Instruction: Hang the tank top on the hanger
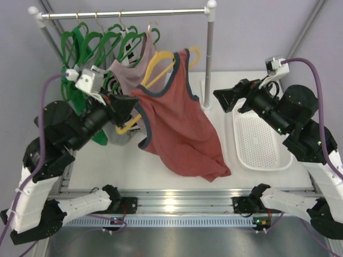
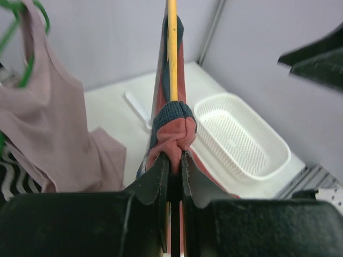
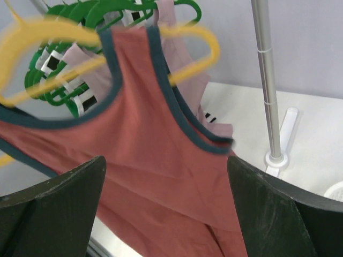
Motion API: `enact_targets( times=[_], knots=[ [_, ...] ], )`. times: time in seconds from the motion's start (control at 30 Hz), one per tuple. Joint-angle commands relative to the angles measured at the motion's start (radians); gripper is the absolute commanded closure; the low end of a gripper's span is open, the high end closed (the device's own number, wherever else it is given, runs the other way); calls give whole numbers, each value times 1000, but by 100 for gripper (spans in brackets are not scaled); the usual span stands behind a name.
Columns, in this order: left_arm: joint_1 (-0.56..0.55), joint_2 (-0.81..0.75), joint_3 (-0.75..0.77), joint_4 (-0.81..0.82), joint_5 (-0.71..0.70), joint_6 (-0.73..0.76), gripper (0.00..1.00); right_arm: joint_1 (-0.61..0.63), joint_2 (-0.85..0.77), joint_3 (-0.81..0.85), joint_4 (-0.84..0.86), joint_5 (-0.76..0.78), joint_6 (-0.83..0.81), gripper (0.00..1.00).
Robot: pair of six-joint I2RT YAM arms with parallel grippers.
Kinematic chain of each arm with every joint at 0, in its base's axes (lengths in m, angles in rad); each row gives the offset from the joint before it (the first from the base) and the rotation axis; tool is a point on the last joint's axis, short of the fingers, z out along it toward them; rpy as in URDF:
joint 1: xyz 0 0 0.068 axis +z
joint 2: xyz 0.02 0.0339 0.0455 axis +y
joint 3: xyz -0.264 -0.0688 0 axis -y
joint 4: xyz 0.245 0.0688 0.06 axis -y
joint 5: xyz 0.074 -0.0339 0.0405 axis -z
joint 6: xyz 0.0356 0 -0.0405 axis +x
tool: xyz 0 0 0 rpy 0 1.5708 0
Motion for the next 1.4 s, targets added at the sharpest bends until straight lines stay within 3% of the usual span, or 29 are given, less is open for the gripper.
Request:
enact_targets(
  times=[0.0,0.1,0.23,0.37,0.5,0.83,1.13,1.37],
  knots=[
    [1,78,225,31,-63,71,100,-10,21,74,-4,18,-15,6],
    [1,193,525,-58,-76,107,100,-10,33,103,-15,25,-18,6],
    [1,285,655,-118,-77,130,100,-11,41,122,-24,25,-26,6],
    [1,276,594,-121,-96,130,100,-11,35,107,-29,29,-29,6],
    [1,230,430,-92,-109,110,100,-11,20,79,-24,32,-26,6],
    [-1,181,169,82,-206,104,100,-10,-3,7,-11,20,-13,7],
    [6,230,135,296,-295,142,100,-10,-11,-24,-8,26,-12,7],
    [78,302,190,346,-289,127,100,-10,-11,-25,-9,18,-13,7]
  ],
)
